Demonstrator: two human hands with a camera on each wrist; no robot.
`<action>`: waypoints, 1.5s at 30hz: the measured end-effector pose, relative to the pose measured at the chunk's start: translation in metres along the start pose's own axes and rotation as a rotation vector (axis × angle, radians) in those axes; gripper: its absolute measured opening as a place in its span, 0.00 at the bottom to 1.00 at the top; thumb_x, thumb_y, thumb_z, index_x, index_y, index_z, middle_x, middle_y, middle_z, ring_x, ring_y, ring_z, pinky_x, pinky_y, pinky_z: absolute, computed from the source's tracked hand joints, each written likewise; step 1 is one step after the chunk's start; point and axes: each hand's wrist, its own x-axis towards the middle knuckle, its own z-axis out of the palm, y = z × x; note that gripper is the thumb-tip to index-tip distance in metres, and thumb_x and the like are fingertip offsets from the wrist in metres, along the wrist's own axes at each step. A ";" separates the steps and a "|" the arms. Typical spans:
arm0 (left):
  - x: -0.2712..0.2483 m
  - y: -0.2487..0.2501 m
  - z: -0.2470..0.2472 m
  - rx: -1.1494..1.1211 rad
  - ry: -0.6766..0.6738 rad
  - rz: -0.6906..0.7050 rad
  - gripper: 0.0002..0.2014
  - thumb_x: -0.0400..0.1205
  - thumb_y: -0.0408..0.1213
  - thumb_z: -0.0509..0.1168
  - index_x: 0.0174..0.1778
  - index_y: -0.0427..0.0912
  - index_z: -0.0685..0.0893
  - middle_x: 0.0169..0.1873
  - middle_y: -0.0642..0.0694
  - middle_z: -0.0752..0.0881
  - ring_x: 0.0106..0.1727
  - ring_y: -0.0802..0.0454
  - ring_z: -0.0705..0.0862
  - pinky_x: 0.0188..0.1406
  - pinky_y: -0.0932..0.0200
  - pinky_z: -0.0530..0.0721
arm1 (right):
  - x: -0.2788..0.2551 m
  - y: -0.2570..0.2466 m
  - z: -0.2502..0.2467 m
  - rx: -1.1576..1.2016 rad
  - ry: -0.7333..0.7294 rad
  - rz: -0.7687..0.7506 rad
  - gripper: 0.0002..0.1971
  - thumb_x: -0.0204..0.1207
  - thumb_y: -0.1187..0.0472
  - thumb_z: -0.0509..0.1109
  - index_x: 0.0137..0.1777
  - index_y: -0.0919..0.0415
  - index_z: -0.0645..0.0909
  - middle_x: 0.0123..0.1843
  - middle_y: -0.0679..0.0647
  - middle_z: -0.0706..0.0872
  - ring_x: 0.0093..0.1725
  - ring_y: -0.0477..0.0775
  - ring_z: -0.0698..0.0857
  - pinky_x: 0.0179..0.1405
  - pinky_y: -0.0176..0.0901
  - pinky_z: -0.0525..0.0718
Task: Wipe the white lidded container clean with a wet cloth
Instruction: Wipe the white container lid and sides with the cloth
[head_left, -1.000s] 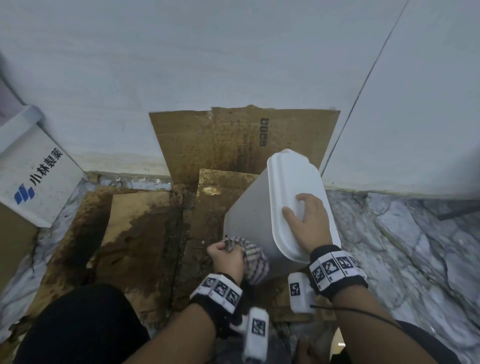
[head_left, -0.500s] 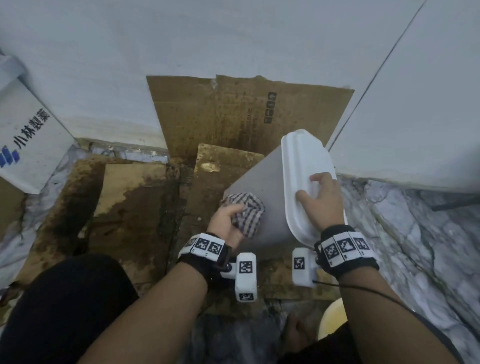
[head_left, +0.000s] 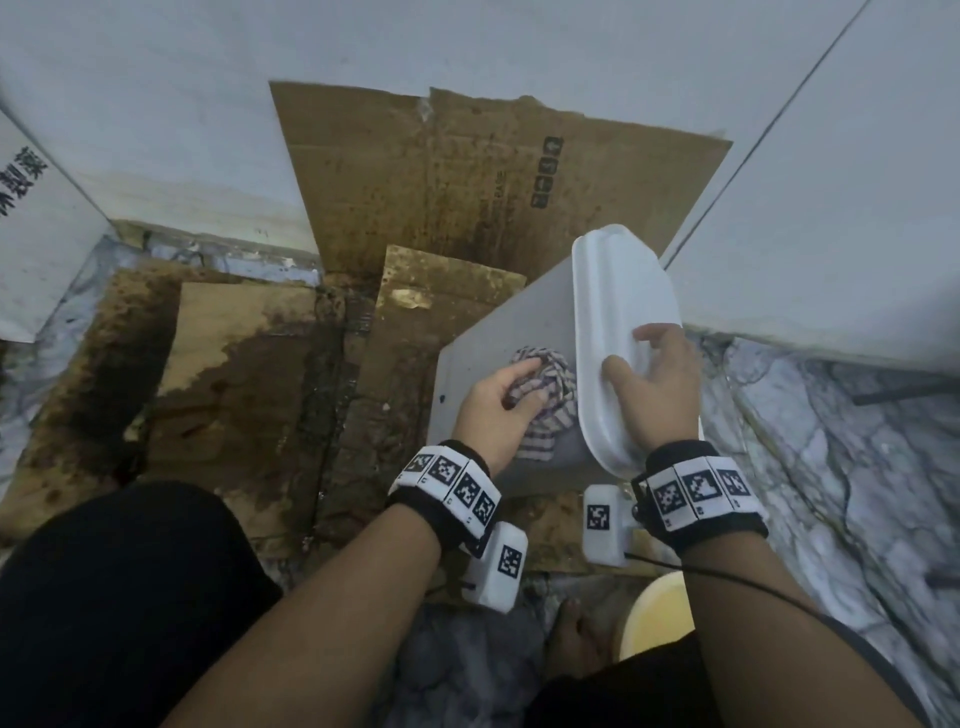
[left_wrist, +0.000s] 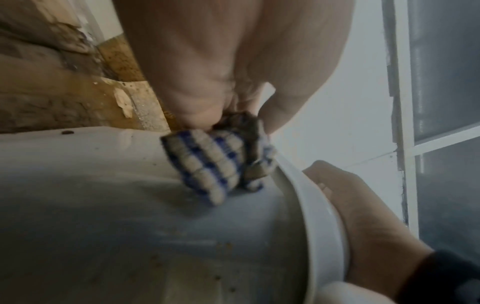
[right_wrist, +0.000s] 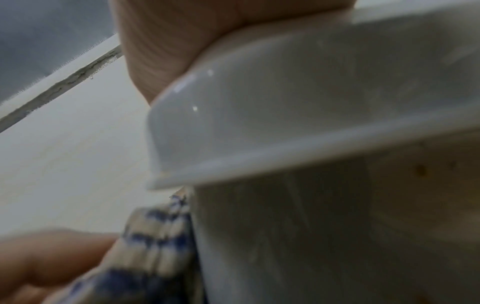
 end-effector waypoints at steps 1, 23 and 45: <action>0.000 -0.003 0.000 0.029 0.020 0.033 0.21 0.81 0.36 0.69 0.71 0.51 0.80 0.66 0.49 0.84 0.65 0.56 0.82 0.69 0.53 0.80 | 0.000 -0.001 0.000 -0.005 0.002 0.000 0.24 0.60 0.46 0.66 0.57 0.51 0.74 0.61 0.53 0.77 0.63 0.56 0.74 0.67 0.63 0.73; 0.003 -0.026 0.047 0.239 -0.046 0.298 0.26 0.86 0.51 0.51 0.82 0.55 0.63 0.84 0.54 0.58 0.84 0.59 0.54 0.82 0.35 0.46 | 0.010 -0.005 -0.002 -0.042 -0.038 0.074 0.24 0.61 0.50 0.61 0.59 0.51 0.69 0.60 0.52 0.69 0.65 0.60 0.70 0.67 0.59 0.70; 0.056 -0.132 -0.017 0.306 0.123 -0.139 0.28 0.86 0.51 0.57 0.82 0.49 0.65 0.83 0.49 0.61 0.83 0.51 0.61 0.81 0.60 0.57 | 0.012 0.003 0.002 0.022 -0.005 0.095 0.20 0.63 0.54 0.60 0.57 0.44 0.69 0.60 0.51 0.68 0.65 0.56 0.70 0.67 0.52 0.70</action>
